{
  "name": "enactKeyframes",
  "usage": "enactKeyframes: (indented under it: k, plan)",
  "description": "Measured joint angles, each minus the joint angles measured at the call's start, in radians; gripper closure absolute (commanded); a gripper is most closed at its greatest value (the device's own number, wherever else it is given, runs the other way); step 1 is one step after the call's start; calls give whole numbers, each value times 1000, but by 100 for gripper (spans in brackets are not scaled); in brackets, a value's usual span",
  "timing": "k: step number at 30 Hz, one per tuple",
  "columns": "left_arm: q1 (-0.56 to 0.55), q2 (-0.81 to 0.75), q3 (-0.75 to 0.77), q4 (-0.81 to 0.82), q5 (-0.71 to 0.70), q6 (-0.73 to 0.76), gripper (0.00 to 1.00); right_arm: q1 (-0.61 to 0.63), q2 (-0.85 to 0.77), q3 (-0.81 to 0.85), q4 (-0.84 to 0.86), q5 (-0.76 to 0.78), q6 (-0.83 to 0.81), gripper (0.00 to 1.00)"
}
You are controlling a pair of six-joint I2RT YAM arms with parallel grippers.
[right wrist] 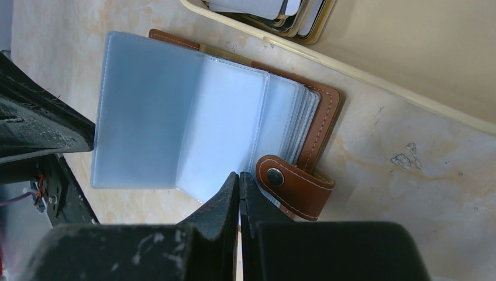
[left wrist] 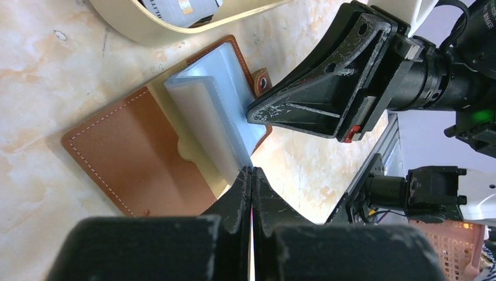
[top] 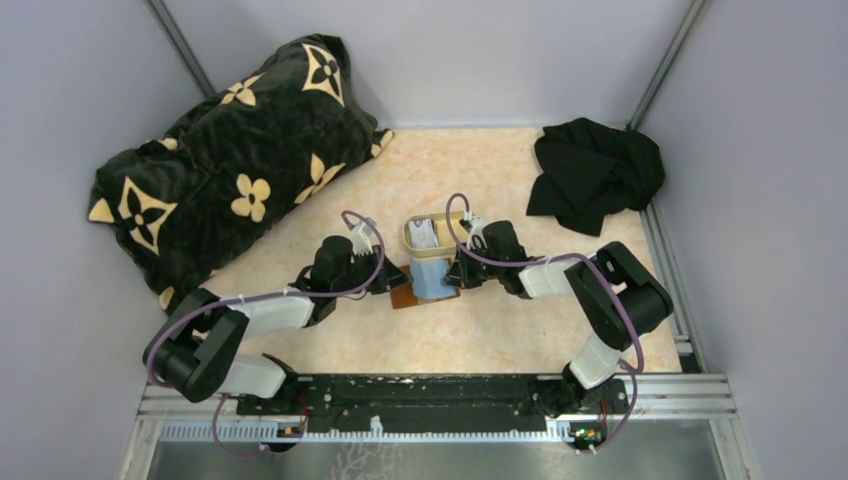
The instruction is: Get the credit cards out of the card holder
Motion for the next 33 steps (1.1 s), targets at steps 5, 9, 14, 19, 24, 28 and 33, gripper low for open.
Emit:
enactKeyframes:
  k: [5,9,14,19,24,28,33]
  plan:
    - [-13,31,16,9,3,-5,100,0,4,0,6,-5,0,99]
    - [-24,65,20,18,5,-8,100,0,5,0,8,-6,1,99]
    - [-31,103,21,22,5,-10,100,0,5,0,8,-6,1,99]
    - [-33,120,21,22,5,-15,100,0,5,0,8,-7,1,100]
    - [-34,78,20,-12,-15,-11,44,1,-36,-14,-29,20,0,100]
    - [-35,-74,20,-112,-68,5,16,1,-117,-34,-122,55,-9,99]
    - [-36,-291,27,-227,-137,40,17,2,-138,-33,-158,70,-11,99]
